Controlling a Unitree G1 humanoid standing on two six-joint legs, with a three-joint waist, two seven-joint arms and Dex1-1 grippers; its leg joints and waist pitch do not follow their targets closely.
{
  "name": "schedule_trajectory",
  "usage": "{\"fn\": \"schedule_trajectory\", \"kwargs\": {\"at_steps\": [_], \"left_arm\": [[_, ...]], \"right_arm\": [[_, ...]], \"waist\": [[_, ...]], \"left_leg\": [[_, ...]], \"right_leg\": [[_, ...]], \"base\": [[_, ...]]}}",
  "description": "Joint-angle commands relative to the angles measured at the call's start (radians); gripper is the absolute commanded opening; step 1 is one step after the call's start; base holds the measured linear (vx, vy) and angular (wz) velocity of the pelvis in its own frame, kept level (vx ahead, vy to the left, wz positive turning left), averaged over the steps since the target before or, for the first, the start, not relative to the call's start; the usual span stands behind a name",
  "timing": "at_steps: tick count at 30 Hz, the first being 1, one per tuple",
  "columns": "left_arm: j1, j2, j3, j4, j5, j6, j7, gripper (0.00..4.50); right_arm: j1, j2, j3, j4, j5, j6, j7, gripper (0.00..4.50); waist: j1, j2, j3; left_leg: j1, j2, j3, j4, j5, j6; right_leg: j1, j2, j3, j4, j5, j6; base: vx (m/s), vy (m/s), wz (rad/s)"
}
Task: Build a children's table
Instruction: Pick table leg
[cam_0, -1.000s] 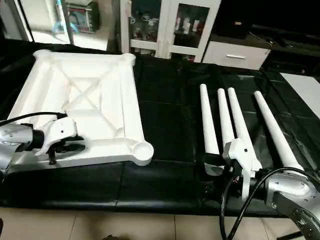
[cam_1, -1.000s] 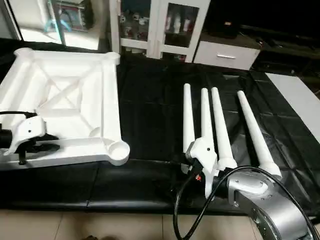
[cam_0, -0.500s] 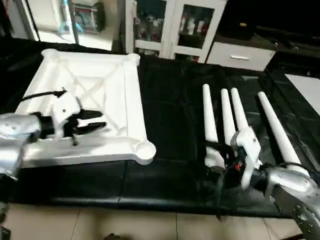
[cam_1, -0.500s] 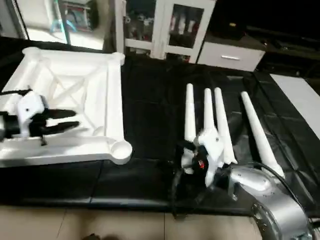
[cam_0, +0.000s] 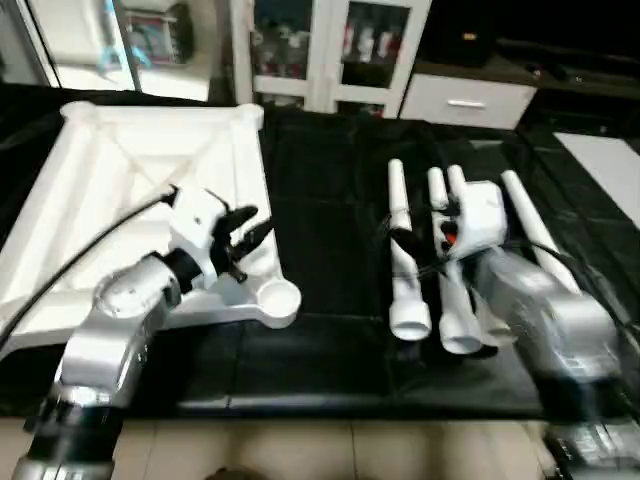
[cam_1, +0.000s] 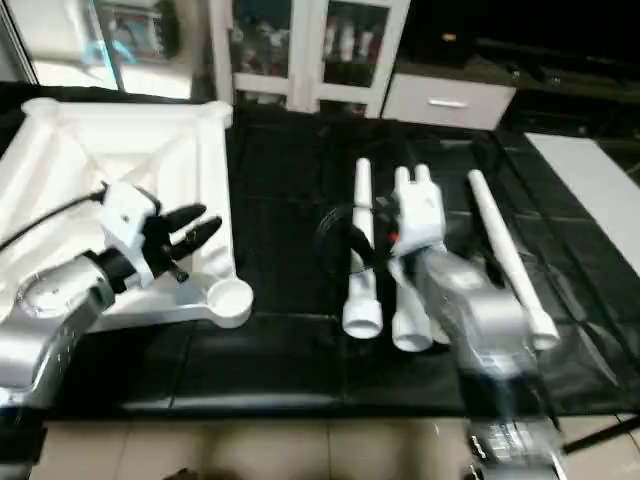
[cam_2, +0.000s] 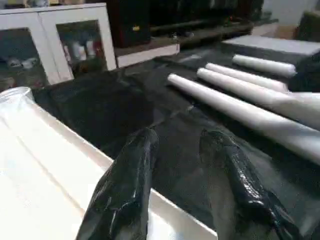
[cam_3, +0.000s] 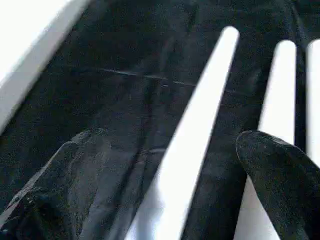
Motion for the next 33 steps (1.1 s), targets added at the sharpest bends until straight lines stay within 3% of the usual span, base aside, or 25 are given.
{"fn": "schedule_trajectory", "kwargs": {"at_steps": [1,2,3,4,6,9,12,15,24,29,33], "left_arm": [[0.01,0.018,-0.023,-0.073,-0.031,0.035,-0.04,1.72],[0.014,0.027,-0.029,-0.087,-0.041,0.034,-0.06,1.72],[0.02,0.045,-0.039,-0.11,-0.064,0.046,-0.089,1.72],[0.024,0.059,-0.047,-0.131,-0.08,0.061,-0.109,1.72],[0.03,0.091,-0.083,-0.205,-0.128,0.117,-0.178,1.72],[0.026,0.092,-0.098,-0.217,-0.135,0.132,-0.202,1.72],[0.031,0.114,-0.112,-0.228,-0.111,0.149,-0.212,1.72],[0.034,0.124,-0.112,-0.223,-0.112,0.149,-0.22,1.72],[0.039,0.161,-0.114,-0.26,-0.133,0.19,-0.239,1.72],[0.057,0.181,-0.134,-0.29,-0.17,0.228,-0.282,1.72],[0.073,0.189,-0.14,-0.309,-0.171,0.236,-0.284,1.8]], "right_arm": [[-0.041,0.002,-0.006,0.072,0.001,0.047,-0.007,4.5],[-0.053,0.004,-0.003,0.09,0.003,0.054,-0.002,4.5],[-0.07,0.007,0.005,0.121,0.006,0.064,0.006,4.5],[-0.085,0.011,0.012,0.151,0.005,0.066,0.014,4.5],[-0.134,0.03,0.016,0.255,-0.003,0.064,0.031,4.5],[-0.156,0.041,0.005,0.304,-0.003,0.058,0.041,4.5],[-0.181,0.053,-0.001,0.376,-0.028,0.077,-0.002,4.5],[-0.187,0.06,-0.006,0.409,-0.035,0.07,-0.015,4.5],[-0.201,0.055,-0.01,0.472,-0.055,0.06,-0.021,4.5],[-0.213,0.061,-0.005,0.543,-0.078,0.074,-0.017,4.5],[-0.223,0.057,-0.008,0.574,-0.084,0.066,-0.013,4.13]], "waist": [[0.005,0.011,-0.063],[0.005,0.01,-0.063],[0.008,0.024,-0.064],[0.006,0.02,-0.063],[0.01,0.028,-0.065],[0.013,0.026,-0.062],[0.013,0.028,-0.063],[0.011,0.023,-0.062],[0.014,0.022,-0.066],[0.014,0.018,-0.064],[0.014,0.012,-0.063]], "left_leg": [[0.006,0.039,-0.008,-0.064,-0.062,-0.041],[0.007,0.039,-0.008,-0.065,-0.062,-0.043],[0.009,0.038,-0.009,-0.065,-0.067,-0.051],[0.008,0.038,-0.007,-0.066,-0.07,-0.054],[0.009,0.035,-0.008,-0.066,-0.091,-0.073],[0.012,0.037,-0.005,-0.067,-0.114,-0.083],[0.007,0.035,-0.008,-0.069,-0.104,-0.089],[0.007,0.036,-0.007,-0.07,-0.122,-0.096],[0.006,0.035,-0.006,-0.067,-0.089,-0.084],[0.007,0.036,-0.004,-0.068,-0.105,-0.084],[0.005,0.037,-0.004,-0.069,-0.108,-0.083]], "right_leg": [[0.043,-0.073,0.052,-0.068,-0.007,-0.158],[0.042,-0.072,0.051,-0.067,-0.002,-0.159],[0.04,-0.072,0.05,-0.065,0.004,-0.157],[0.039,-0.069,0.05,-0.067,0.007,-0.155],[0.039,-0.068,0.049,-0.063,0.021,-0.163],[0.037,-0.07,0.05,-0.065,-0.001,-0.171],[0.043,-0.069,0.049,-0.065,0.01,-0.155],[0.043,-0.069,0.05,-0.068,-0.024,-0.144],[0.044,-0.069,0.049,-0.062,0.025,-0.157],[0.04,-0.071,0.049,-0.065,-0.026,-0.155],[0.041,-0.073,0.049,-0.066,-0.043,-0.15]], "base": [[0.0,0.0,0.0],[0.0,0.0,0.0],[0.0,0.0,0.0],[0.0,0.0,0.0],[0.0,0.0,0.0],[0.0,0.0,0.0],[0.0,0.0,0.0],[0.0,0.0,0.0],[0.0,0.0,0.0],[0.0,0.0,0.0],[0.0,0.0,0.0]]}}
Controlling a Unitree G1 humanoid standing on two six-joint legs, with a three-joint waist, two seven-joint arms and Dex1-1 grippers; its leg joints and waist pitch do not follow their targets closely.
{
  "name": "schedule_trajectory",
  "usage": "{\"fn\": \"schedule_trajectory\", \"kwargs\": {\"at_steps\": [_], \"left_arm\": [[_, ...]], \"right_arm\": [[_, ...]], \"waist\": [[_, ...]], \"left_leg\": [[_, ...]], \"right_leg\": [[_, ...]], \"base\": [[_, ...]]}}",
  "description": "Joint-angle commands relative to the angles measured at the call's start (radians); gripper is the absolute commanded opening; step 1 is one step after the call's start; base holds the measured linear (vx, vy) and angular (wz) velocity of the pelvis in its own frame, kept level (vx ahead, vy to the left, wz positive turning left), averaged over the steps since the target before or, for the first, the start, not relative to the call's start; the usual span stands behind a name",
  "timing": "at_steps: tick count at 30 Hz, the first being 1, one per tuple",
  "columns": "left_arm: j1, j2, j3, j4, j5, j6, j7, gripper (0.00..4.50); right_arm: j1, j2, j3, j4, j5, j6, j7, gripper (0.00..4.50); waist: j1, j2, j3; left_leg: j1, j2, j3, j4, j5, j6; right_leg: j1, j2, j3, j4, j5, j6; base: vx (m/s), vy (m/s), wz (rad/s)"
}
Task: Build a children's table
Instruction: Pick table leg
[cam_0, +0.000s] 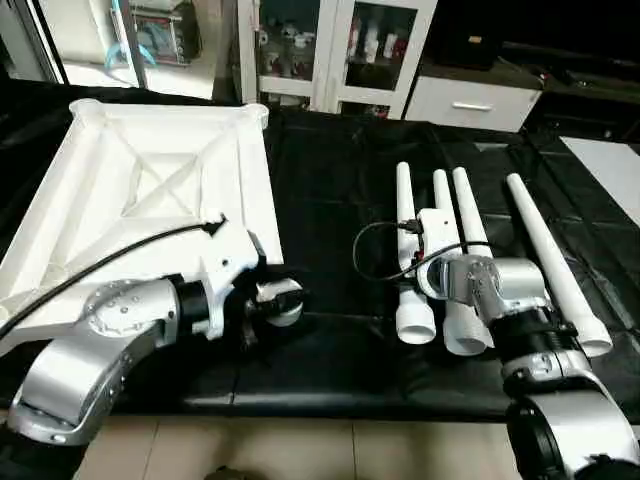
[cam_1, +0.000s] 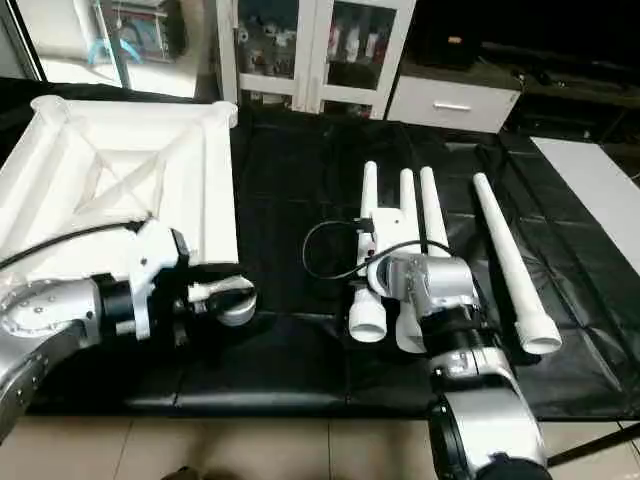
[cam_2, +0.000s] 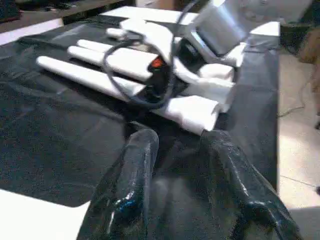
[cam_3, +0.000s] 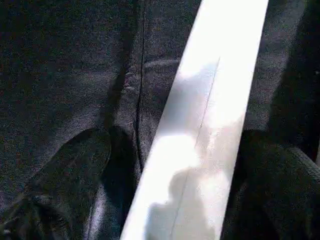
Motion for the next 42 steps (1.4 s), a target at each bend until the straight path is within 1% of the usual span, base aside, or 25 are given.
{"fn": "schedule_trajectory", "kwargs": {"at_steps": [1,3,4,6,7,8,12,14,15,16,17,18,19,21,23,24,25,28,31,33,35,37,39,41,42], "left_arm": [[0.004,0.011,-0.014,-0.023,0.003,0.009,-0.003,1.8],[0.008,0.013,-0.014,-0.026,0.008,0.009,-0.001,1.8],[0.011,0.011,-0.008,-0.031,0.012,0.012,0.008,1.8],[0.011,0.01,-0.005,-0.032,0.011,0.014,0.011,1.8],[0.011,0.01,-0.003,-0.033,0.011,0.016,0.012,1.8],[0.011,0.01,-0.002,-0.033,0.014,0.015,0.019,1.8],[0.015,0.011,0.001,-0.037,0.017,0.013,0.034,1.8],[0.017,0.008,0.008,-0.037,0.017,0.012,0.043,1.8],[0.017,0.008,0.008,-0.037,0.017,0.012,0.043,1.8],[0.016,0.006,0.013,-0.036,0.015,0.014,0.05,1.8],[0.015,0.006,0.015,-0.035,0.016,0.014,0.053,1.8],[0.015,0.007,0.016,-0.035,0.017,0.014,0.055,1.8],[0.014,0.007,0.019,-0.033,0.017,0.015,0.058,1.8],[0.012,0.007,0.03,-0.028,0.016,0.013,0.071,1.8],[0.006,-0.005,0.054,-0.021,0.008,0.018,0.096,1.8],[0.006,-0.005,0.054,-0.021,0.008,0.018,0.096,1.8],[-0.008,-0.025,0.085,-0.011,-0.002,0.031,0.133,1.8],[-0.029,-0.047,0.118,0.003,-0.013,0.042,0.17,1.8],[-0.057,-0.082,0.161,0.018,-0.041,0.058,0.218,1.8],[-0.078,-0.106,0.19,0.028,-0.052,0.058,0.252,1.8],[-0.082,-0.112,0.204,0.028,-0.057,0.066,0.263,1.8],[-0.084,-0.122,0.222,0.02,-0.066,0.08,0.276,1.8],[-0.089,-0.138,0.239,0.015,-0.076,0.093,0.299,1.8],[-0.097,-0.159,0.254,0.015,-0.092,0.106,0.321,1.8],[-0.097,-0.159,0.254,0.015,-0.092,0.106,0.321,1.8]], "right_arm": [[-0.007,-0.01,-0.006,0.028,-0.008,0.005,0.004,4.05],[-0.01,-0.01,-0.006,0.03,-0.007,0.004,0.008,3.81],[-0.016,-0.01,-0.01,0.037,-0.005,-0.002,0.012,3.74],[-0.02,-0.008,-0.014,0.044,-0.004,-0.006,0.013,3.6],[-0.024,-0.007,-0.017,0.052,-0.004,-0.011,0.013,3.48],[-0.028,-0.005,-0.025,0.059,-0.005,-0.015,0.011,3.48],[-0.037,-0.002,-0.035,0.075,-0.01,-0.022,0.008,3.14],[-0.038,-0.002,-0.038,0.076,-0.01,-0.023,0.007,2.88],[-0.038,-0.002,-0.038,0.076,-0.01,-0.023,0.007,2.88],[-0.041,-0.004,-0.038,0.079,-0.011,-0.023,0.01,2.83],[-0.043,-0.004,-0.039,0.08,-0.01,-0.023,0.011,2.67],[-0.044,-0.004,-0.04,0.082,-0.01,-0.024,0.011,2.67],[-0.048,-0.003,-0.04,0.086,-0.011,-0.026,0.013,2.47],[-0.057,-0.001,-0.043,0.093,-0.011,-0.035,0.014,2.42],[-0.058,0.0,-0.038,0.074,-0.016,-0.046,0.017,2.3],[-0.058,0.0,-0.038,0.074,-0.016,-0.046,0.017,2.14],[-0.064,-0.002,-0.043,0.043,-0.01,-0.032,0.016,2.04],[-0.073,-0.005,-0.04,-0.008,-0.009,-0.016,0.015,1.86],[-0.089,-0.002,-0.047,-0.069,-0.001,-0.003,0.006,1.79],[-0.102,0.009,-0.058,-0.119,0.014,0.008,0.006,1.79],[-0.105,0.019,-0.056,-0.152,0.016,0.012,0.003,1.78],[-0.104,0.033,-0.064,-0.203,0.026,0.017,-0.004,1.78],[-0.096,0.047,-0.079,-0.26,0.054,-0.001,0.011,1.78],[-0.088,0.073,-0.127,-0.307,0.114,-0.009,0.028,1.78],[-0.088,0.073,-0.127,-0.307,0.114,-0.009,0.028,1.78]], "waist": [[0.0,0.012,-0.062],[0.0,0.01,-0.063],[0.001,0.007,-0.063],[0.0,0.009,-0.063],[0.001,0.005,-0.063],[0.001,0.004,-0.064],[0.001,0.001,-0.064],[0.001,0.002,-0.065],[0.001,0.002,-0.065],[0.002,-0.002,-0.066],[0.002,-0.001,-0.066],[0.002,-0.002,-0.065],[0.002,-0.004,-0.065],[0.001,-0.004,-0.065],[0.0,-0.007,-0.065],[0.0,-0.007,-0.064],[0.001,-0.008,-0.065],[0.002,-0.011,-0.066],[0.003,-0.011,-0.067],[0.004,-0.018,-0.067],[0.005,-0.014,-0.068],[0.004,-0.016,-0.067],[0.004,-0.015,-0.07],[0.004,-0.016,-0.069],[0.005,-0.015,-0.068]], "left_leg": [[0.005,0.038,-0.005,-0.069,-0.109,-0.073],[0.005,0.037,-0.004,-0.069,-0.107,-0.072],[0.005,0.038,-0.005,-0.069,-0.107,-0.072],[0.005,0.038,-0.005,-0.07,-0.108,-0.075],[0.006,0.038,-0.005,-0.069,-0.108,-0.075],[0.005,0.038,-0.005,-0.07,-0.108,-0.076],[0.004,0.037,-0.004,-0.069,-0.101,-0.074],[0.005,0.037,-0.005,-0.068,-0.093,-0.073],[0.005,0.037,-0.005,-0.068,-0.093,-0.073],[0.004,0.037,-0.004,-0.068,-0.088,-0.07],[0.004,0.037,-0.004,-0.068,-0.087,-0.07],[0.005,0.037,-0.004,-0.068,-0.089,-0.069],[0.005,0.037,-0.004,-0.068,-0.091,-0.069],[0.004,0.038,-0.004,-0.068,-0.096,-0.073],[0.005,0.038,-0.004,-0.068,-0.099,-0.075],[0.005,0.039,-0.005,-0.068,-0.098,-0.074],[0.005,0.038,-0.005,-0.068,-0.095,-0.073],[0.003,0.036,-0.004,-0.066,-0.064,-0.067],[0.005,0.036,-0.004,-0.065,-0.061,-0.071],[0.004,0.035,-0.004,-0.065,-0.049,-0.066],[0.004,0.036,-0.006,-0.065,-0.045,-0.066],[0.005,0.036,-0.005,-0.065,-0.045,-0.07],[0.007,0.037,-0.006,-0.065,-0.039,-0.074],[0.007,0.037,-0.007,-0.065,-0.042,-0.071],[0.007,0.037,-0.007,-0.066,-0.045,-0.072]], "right_leg": [[0.04,-0.072,0.049,-0.066,-0.044,-0.147],[0.04,-0.07,0.049,-0.067,-0.043,-0.143],[0.041,-0.071,0.049,-0.067,-0.047,-0.138],[0.039,-0.071,0.048,-0.067,-0.049,-0.137],[0.039,-0.071,0.048,-0.067,-0.05,-0.135],[0.04,-0.071,0.048,-0.067,-0.051,-0.136],[0.04,-0.071,0.048,-0.066,-0.046,-0.135],[0.04,-0.07,0.048,-0.064,-0.029,-0.135],[0.04,-0.07,0.048,-0.064,-0.029,-0.135],[0.041,-0.071,0.048,-0.064,-0.026,-0.136],[0.041,-0.07,0.048,-0.063,-0.024,-0.136],[0.04,-0.071,0.048,-0.064,-0.028,-0.135],[0.04,-0.071,0.048,-0.065,-0.033,-0.135],[0.039,-0.071,0.047,-0.065,-0.045,-0.134],[0.039,-0.071,0.047,-0.065,-0.042,-0.133],[0.039,-0.071,0.047,-0.064,-0.04,-0.133],[0.039,-0.07,0.047,-0.064,-0.037,-0.133],[0.042,-0.068,0.047,-0.061,0.009,-0.133],[0.042,-0.068,0.047,-0.06,0.013,-0.131],[0.043,-0.067,0.047,-0.059,0.038,-0.131],[0.042,-0.068,0.046,-0.058,0.041,-0.124],[0.042,-0.067,0.046,-0.058,0.046,-0.12],[0.042,-0.067,0.046,-0.055,0.071,-0.122],[0.043,-0.065,0.047,-0.054,0.089,-0.121],[0.042,-0.066,0.046,-0.055,0.085,-0.122]], "base": [[0.0,0.0,0.0],[0.0,0.0,0.0],[0.0,0.0,0.0],[0.0,0.0,0.0],[0.0,0.0,0.0],[0.0,0.0,0.0],[0.0,0.0,0.0],[0.0,0.0,0.0],[0.0,0.0,0.0],[0.0,0.0,0.0],[0.0,0.0,0.0],[0.0,0.0,0.0],[0.0,0.0,0.0],[0.0,0.0,0.0],[0.0,0.0,0.0],[0.0,0.0,0.0],[0.0,0.0,0.0],[0.0,0.0,0.0],[0.0,0.0,0.0],[0.0,0.0,0.0],[0.0,0.0,0.0],[0.0,0.0,0.0],[0.0,0.0,0.0],[0.0,0.0,0.0],[0.0,0.0,0.0]]}}
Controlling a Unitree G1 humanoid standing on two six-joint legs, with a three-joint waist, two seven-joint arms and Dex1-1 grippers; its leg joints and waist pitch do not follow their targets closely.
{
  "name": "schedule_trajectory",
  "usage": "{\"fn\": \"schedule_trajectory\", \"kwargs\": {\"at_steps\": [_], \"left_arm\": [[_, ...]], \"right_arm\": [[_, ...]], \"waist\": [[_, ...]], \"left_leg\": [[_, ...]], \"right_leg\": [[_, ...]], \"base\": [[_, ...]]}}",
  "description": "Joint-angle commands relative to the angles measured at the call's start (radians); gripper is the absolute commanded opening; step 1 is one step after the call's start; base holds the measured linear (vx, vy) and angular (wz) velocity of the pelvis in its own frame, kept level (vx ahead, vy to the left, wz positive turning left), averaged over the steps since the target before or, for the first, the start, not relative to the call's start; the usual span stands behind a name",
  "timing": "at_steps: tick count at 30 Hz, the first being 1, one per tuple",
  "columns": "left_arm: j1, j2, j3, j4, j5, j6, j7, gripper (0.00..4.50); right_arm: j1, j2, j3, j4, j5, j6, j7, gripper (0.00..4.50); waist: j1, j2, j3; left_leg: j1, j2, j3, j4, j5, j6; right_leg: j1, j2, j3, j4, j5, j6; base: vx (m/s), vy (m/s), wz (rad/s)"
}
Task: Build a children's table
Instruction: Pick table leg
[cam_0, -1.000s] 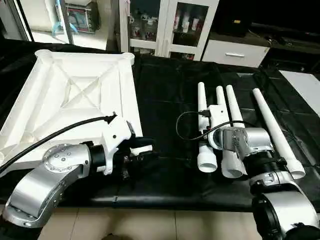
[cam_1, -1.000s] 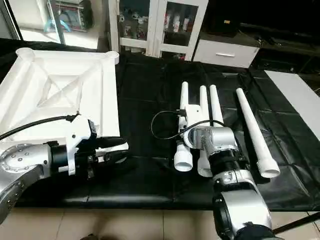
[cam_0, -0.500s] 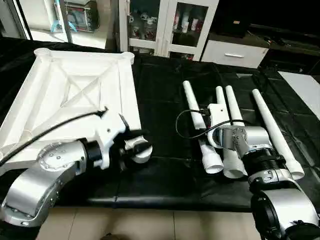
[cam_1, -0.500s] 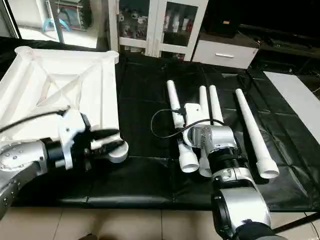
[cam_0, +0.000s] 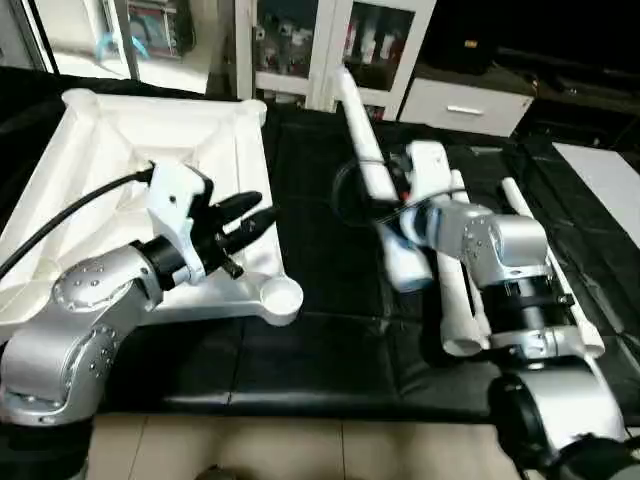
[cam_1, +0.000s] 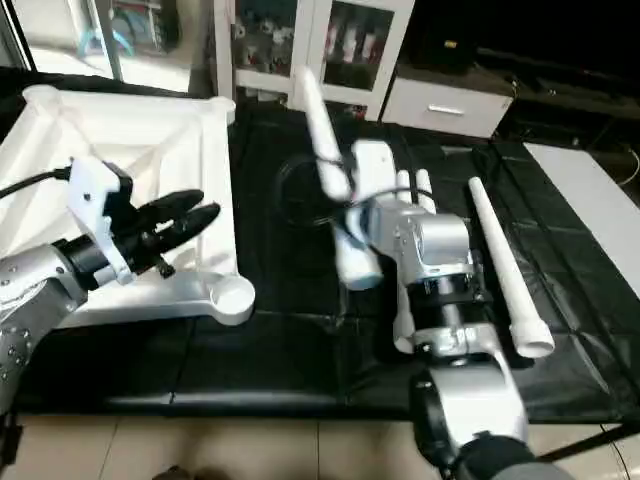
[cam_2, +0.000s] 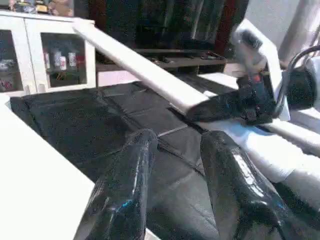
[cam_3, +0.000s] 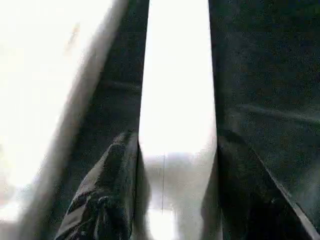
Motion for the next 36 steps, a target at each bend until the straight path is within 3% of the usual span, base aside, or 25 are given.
{"fn": "schedule_trajectory", "kwargs": {"at_steps": [1,2,3,5,7,8,9,10,13,15,16,17,21,22,25,27,28,30,32,36], "left_arm": [[-0.026,-0.02,0.015,-0.006,-0.022,0.021,0.028,1.8],[-0.054,-0.061,0.035,0.0,-0.05,0.03,0.068,1.8],[-0.073,-0.085,0.044,0.003,-0.065,0.032,0.092,1.8],[-0.093,-0.11,0.056,0.007,-0.085,0.034,0.114,1.8],[-0.123,-0.142,0.075,0.013,-0.104,0.041,0.143,1.8],[-0.129,-0.15,0.078,0.012,-0.107,0.044,0.15,1.8],[-0.13,-0.151,0.078,0.012,-0.108,0.045,0.15,1.8],[-0.133,-0.156,0.078,0.007,-0.111,0.05,0.154,1.8],[-0.13,-0.162,0.078,-0.004,-0.116,0.056,0.162,1.8],[-0.13,-0.166,0.081,-0.009,-0.119,0.061,0.168,1.8],[-0.13,-0.173,0.086,-0.017,-0.128,0.07,0.184,1.8],[-0.131,-0.176,0.089,-0.019,-0.134,0.073,0.191,1.8],[-0.131,-0.194,0.097,-0.03,-0.158,0.088,0.213,1.8],[-0.147,-0.223,0.127,-0.026,-0.21,0.139,0.261,2.08],[-0.174,-0.266,0.178,-0.015,-0.294,0.206,0.326,2.2],[-0.178,-0.269,0.184,-0.016,-0.311,0.214,0.334,2.55],[-0.194,-0.286,0.202,-0.017,-0.366,0.224,0.348,2.57],[-0.2,-0.295,0.211,-0.013,-0.394,0.229,0.357,2.62],[-0.214,-0.315,0.233,0.002,-0.429,0.254,0.397,2.89],[-0.228,-0.33,0.25,0.024,-0.431,0.293,0.44,3.06]], "right_arm": [[0.009,-0.003,-0.068,-0.06,0.069,0.004,0.026,1.78],[0.031,0.006,-0.12,-0.127,0.17,0.055,0.092,1.78],[0.053,-0.001,-0.137,-0.169,0.233,0.096,0.15,1.78],[0.075,-0.01,-0.16,-0.202,0.304,0.152,0.212,1.78],[0.104,-0.025,-0.201,-0.24,0.402,0.232,0.3,1.78],[0.118,-0.034,-0.219,-0.254,0.45,0.26,0.337,1.78],[0.12,-0.036,-0.224,-0.255,0.463,0.268,0.346,1.78],[0.132,-0.052,-0.261,-0.258,0.54,0.311,0.4,1.78],[0.134,-0.057,-0.295,-0.259,0.604,0.339,0.416,1.78],[0.137,-0.059,-0.303,-0.272,0.627,0.351,0.423,1.78],[0.144,-0.065,-0.304,-0.298,0.652,0.369,0.43,1.78],[0.147,-0.066,-0.299,-0.309,0.655,0.373,0.432,1.78],[0.159,-0.072,-0.265,-0.341,0.651,0.388,0.443,1.78],[0.167,-0.088,-0.195,-0.384,0.574,0.347,0.412,1.78],[0.178,-0.117,-0.073,-0.438,0.432,0.26,0.356,1.78],[0.185,-0.133,-0.027,-0.453,0.388,0.23,0.347,1.78],[0.215,-0.181,0.098,-0.512,0.256,0.105,0.334,1.77],[0.227,-0.191,0.121,-0.536,0.238,0.083,0.335,1.77],[0.255,-0.213,0.169,-0.574,0.194,0.04,0.336,1.77],[0.294,-0.228,0.216,-0.611,0.139,-0.017,0.329,1.77]], "waist": [[0.001,0.025,-0.067],[0.004,0.026,-0.067],[0.009,0.026,-0.068],[0.015,0.021,-0.069],[0.02,0.017,-0.066],[0.023,0.007,-0.066],[0.023,0.007,-0.066],[0.024,0.006,-0.066],[0.023,-0.002,-0.065],[0.024,0.001,-0.065],[0.023,-0.006,-0.065],[0.023,-0.005,-0.065],[0.023,-0.008,-0.066],[0.025,-0.013,-0.066],[0.024,-0.015,-0.064],[0.024,-0.017,-0.062],[0.029,-0.021,-0.062],[0.03,-0.022,-0.062],[0.032,-0.024,-0.065],[0.031,-0.024,-0.063]], "left_leg": [[0.014,0.036,-0.007,-0.066,-0.05,-0.071],[0.016,0.037,-0.006,-0.066,-0.06,-0.072],[0.019,0.039,-0.006,-0.065,-0.072,-0.065],[0.015,0.038,-0.009,-0.065,-0.059,-0.055],[0.013,0.038,-0.008,-0.065,-0.068,-0.052],[0.011,0.039,-0.009,-0.066,-0.073,-0.051],[0.011,0.039,-0.009,-0.066,-0.073,-0.051],[0.011,0.041,-0.009,-0.065,-0.072,-0.048],[0.011,0.041,-0.009,-0.064,-0.06,-0.054],[0.011,0.041,-0.01,-0.065,-0.063,-0.058],[0.011,0.041,-0.009,-0.064,-0.055,-0.058],[0.011,0.042,-0.01,-0.063,-0.053,-0.058],[0.01,0.042,-0.011,-0.063,-0.035,-0.065],[0.009,0.043,-0.011,-0.062,-0.032,-0.073],[0.009,0.04,-0.011,-0.062,-0.037,-0.096],[0.01,0.041,-0.013,-0.064,-0.076,-0.107],[0.01,0.043,-0.015,-0.064,-0.083,-0.112],[0.013,0.042,-0.014,-0.063,-0.074,-0.117],[0.011,0.042,-0.016,-0.06,-0.06,-0.114],[0.008,0.041,-0.015,-0.06,-0.065,-0.107]], "right_leg": [[0.045,-0.065,0.046,-0.055,0.079,-0.123],[0.044,-0.066,0.047,-0.055,0.078,-0.122],[0.046,-0.064,0.049,-0.055,0.094,-0.122],[0.05,-0.064,0.046,-0.055,0.12,-0.125],[0.051,-0.069,0.047,-0.06,0.08,-0.121],[0.053,-0.072,0.046,-0.063,0.041,-0.116],[0.053,-0.072,0.046,-0.063,0.041,-0.116],[0.053,-0.075,0.046,-0.066,0.004,-0.109],[0.046,-0.075,0.044,-0.07,-0.032,-0.105],[0.045,-0.076,0.044,-0.071,-0.051,-0.105],[0.045,-0.076,0.044,-0.071,-0.059,-0.101],[0.045,-0.076,0.044,-0.07,-0.057,-0.101],[0.044,-0.075,0.042,-0.07,-0.044,-0.097],[0.046,-0.076,0.042,-0.068,-0.037,-0.096],[0.044,-0.076,0.042,-0.072,-0.047,-0.096],[0.043,-0.076,0.042,-0.077,-0.099,-0.072],[0.043,-0.078,0.041,-0.08,-0.112,-0.054],[0.039,-0.074,0.043,-0.076,-0.078,-0.045],[0.044,-0.072,0.041,-0.07,-0.02,-0.041],[0.043,-0.071,0.042,-0.073,-0.017,-0.028]], "base": [[0.0,0.0,0.0],[0.0,0.0,0.0],[0.0,0.0,0.0],[0.0,0.0,0.0],[0.0,0.0,0.0],[0.0,0.0,0.0],[0.0,0.0,0.0],[0.0,0.0,0.0],[0.0,0.0,0.0],[0.0,0.0,0.0],[0.0,0.0,0.0],[0.0,0.0,0.0],[0.0,0.0,0.0],[0.0,0.0,0.0],[0.0,0.0,0.0],[0.0,0.0,0.0],[0.0,0.0,0.0],[0.0,0.0,0.0],[0.0,0.0,0.0],[0.0,0.0,0.0]]}}
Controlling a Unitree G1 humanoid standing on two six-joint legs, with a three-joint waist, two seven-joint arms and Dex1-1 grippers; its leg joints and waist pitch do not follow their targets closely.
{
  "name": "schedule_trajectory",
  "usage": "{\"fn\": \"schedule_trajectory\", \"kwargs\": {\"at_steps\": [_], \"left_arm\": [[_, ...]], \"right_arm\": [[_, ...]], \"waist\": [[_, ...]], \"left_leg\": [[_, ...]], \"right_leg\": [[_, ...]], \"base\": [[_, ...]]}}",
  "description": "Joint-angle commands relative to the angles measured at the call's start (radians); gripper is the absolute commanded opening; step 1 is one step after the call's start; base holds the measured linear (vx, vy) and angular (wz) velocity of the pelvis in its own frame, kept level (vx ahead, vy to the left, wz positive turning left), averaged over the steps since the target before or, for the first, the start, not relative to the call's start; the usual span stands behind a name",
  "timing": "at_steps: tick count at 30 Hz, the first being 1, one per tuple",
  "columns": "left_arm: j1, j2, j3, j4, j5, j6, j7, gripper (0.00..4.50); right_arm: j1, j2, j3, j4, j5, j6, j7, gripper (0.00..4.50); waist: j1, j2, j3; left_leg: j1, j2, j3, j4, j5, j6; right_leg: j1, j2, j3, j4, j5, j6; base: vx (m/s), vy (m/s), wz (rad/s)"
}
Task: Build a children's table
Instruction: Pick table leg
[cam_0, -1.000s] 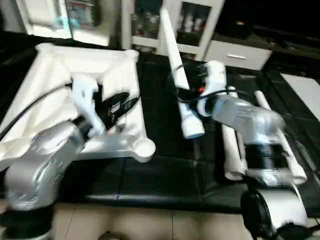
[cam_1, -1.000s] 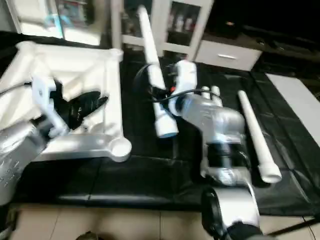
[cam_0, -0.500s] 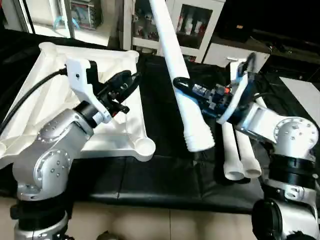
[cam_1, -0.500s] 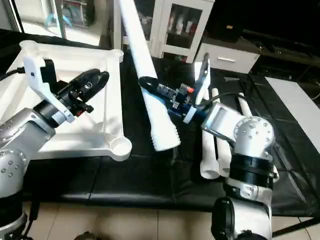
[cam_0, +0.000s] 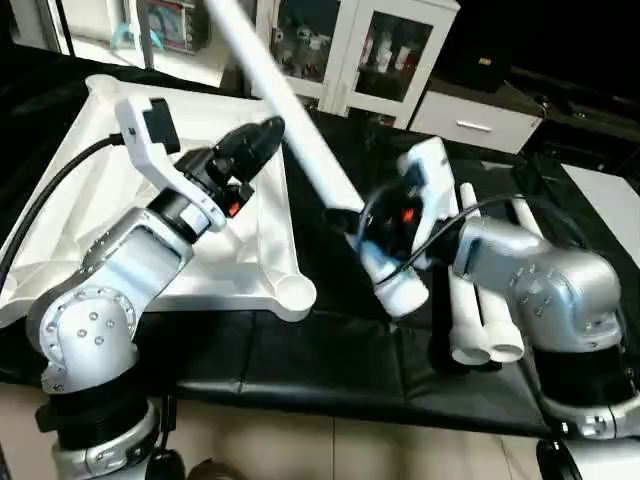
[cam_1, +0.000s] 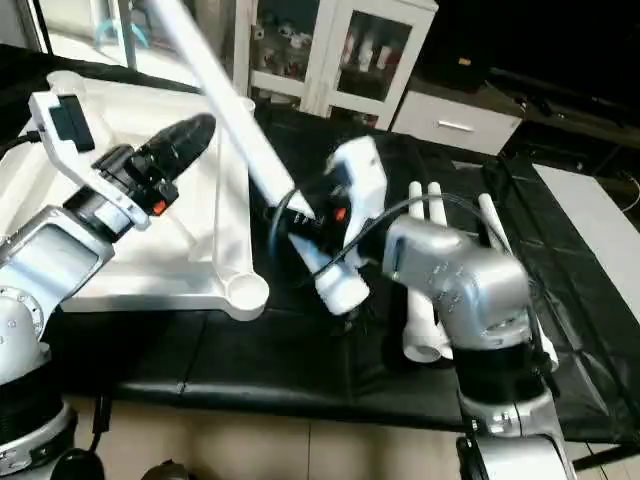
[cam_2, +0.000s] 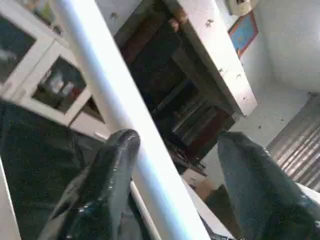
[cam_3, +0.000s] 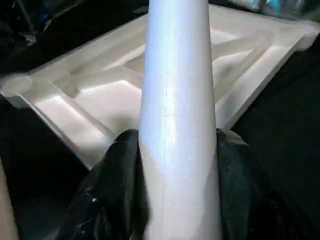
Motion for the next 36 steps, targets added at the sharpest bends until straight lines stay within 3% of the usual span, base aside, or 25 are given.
{"fn": "schedule_trajectory", "kwargs": {"at_steps": [1,2,5,7,8,11,12,16,21,25,36], "left_arm": [[-0.021,-0.01,-0.002,0.031,-0.007,0.039,0.05,3.29],[-0.021,-0.01,-0.002,0.031,-0.007,0.039,0.05,3.29],[-0.029,-0.018,0.003,0.056,-0.017,0.044,0.096,3.41],[-0.044,-0.029,0.003,0.076,-0.015,0.029,0.114,3.62],[-0.048,-0.033,0.005,0.077,-0.021,0.025,0.114,3.72],[-0.062,-0.044,0.013,0.074,-0.05,0.025,0.102,3.88],[-0.064,-0.048,0.015,0.074,-0.058,0.026,0.101,4.15],[-0.073,-0.066,0.022,0.063,-0.106,0.014,0.09,4.43],[-0.066,-0.069,0.018,0.05,-0.131,0.014,0.086,4.5],[-0.061,-0.066,0.018,0.06,-0.124,0.02,0.101,4.5],[-0.067,-0.067,0.026,0.08,-0.15,0.002,0.132,4.5]], "right_arm": [[0.029,-0.014,0.012,-0.044,-0.061,-0.085,-0.025,1.77],[0.029,-0.014,0.012,-0.044,-0.061,-0.085,-0.025,1.77],[0.058,-0.009,0.04,-0.047,-0.122,-0.173,-0.052,1.77],[0.073,-0.01,0.082,-0.058,-0.168,-0.218,-0.069,1.77],[0.074,-0.017,0.1,-0.061,-0.188,-0.23,-0.071,1.77],[0.076,-0.036,0.159,-0.057,-0.258,-0.263,-0.083,1.77],[0.076,-0.039,0.169,-0.053,-0.272,-0.269,-0.087,1.77],[0.063,-0.035,0.191,-0.042,-0.311,-0.282,-0.102,1.77],[0.053,-0.037,0.215,-0.035,-0.364,-0.32,-0.117,1.77],[0.032,-0.083,0.284,-0.029,-0.489,-0.392,-0.133,1.77],[0.016,-0.091,0.345,-0.015,-0.623,-0.474,-0.166,1.77]], "waist": [[-0.001,0.027,-0.062],[-0.001,0.025,-0.063],[-0.004,0.036,-0.062],[-0.005,0.033,-0.062],[-0.006,0.038,-0.063],[-0.008,0.035,-0.063],[-0.008,0.035,-0.062],[-0.009,0.036,-0.062],[-0.01,0.037,-0.063],[-0.011,0.037,-0.061],[-0.013,0.043,-0.061]], "left_leg": [[0.016,0.036,-0.016,-0.07,-0.08,-0.104],[0.015,0.036,-0.016,-0.069,-0.081,-0.105],[0.015,0.037,-0.018,-0.071,-0.1,-0.113],[0.015,0.037,-0.018,-0.07,-0.109,-0.11],[0.016,0.036,-0.019,-0.07,-0.105,-0.111],[0.015,0.036,-0.019,-0.068,-0.096,-0.113],[0.015,0.035,-0.018,-0.068,-0.098,-0.113],[0.016,0.035,-0.018,-0.068,-0.111,-0.113],[0.016,0.036,-0.018,-0.068,-0.105,-0.112],[0.018,0.035,-0.017,-0.067,-0.11,-0.122],[0.019,0.035,-0.017,-0.068,-0.13,-0.122]], "right_leg": [[0.043,-0.071,0.044,-0.072,-0.038,-0.03],[0.043,-0.072,0.044,-0.072,-0.042,-0.027],[0.041,-0.072,0.044,-0.071,-0.052,-0.028],[0.041,-0.071,0.044,-0.073,-0.049,-0.03],[0.042,-0.07,0.044,-0.071,-0.039,-0.032],[0.045,-0.069,0.044,-0.069,-0.011,-0.038],[0.044,-0.068,0.044,-0.069,-0.006,-0.04],[0.044,-0.068,0.045,-0.068,-0.007,-0.045],[0.045,-0.067,0.045,-0.066,0.011,-0.043],[0.045,-0.066,0.046,-0.067,-0.002,-0.03],[0.044,-0.066,0.046,-0.065,0.002,-0.04]], "base": [[0.0,0.0,0.0],[0.0,0.0,0.0],[0.0,0.0,0.0],[0.0,0.0,0.0],[0.0,0.0,0.0],[0.0,0.0,0.0],[0.0,0.0,0.0],[0.0,0.0,0.0],[0.0,0.0,0.0],[0.0,0.0,0.0],[0.0,0.0,0.0]]}}
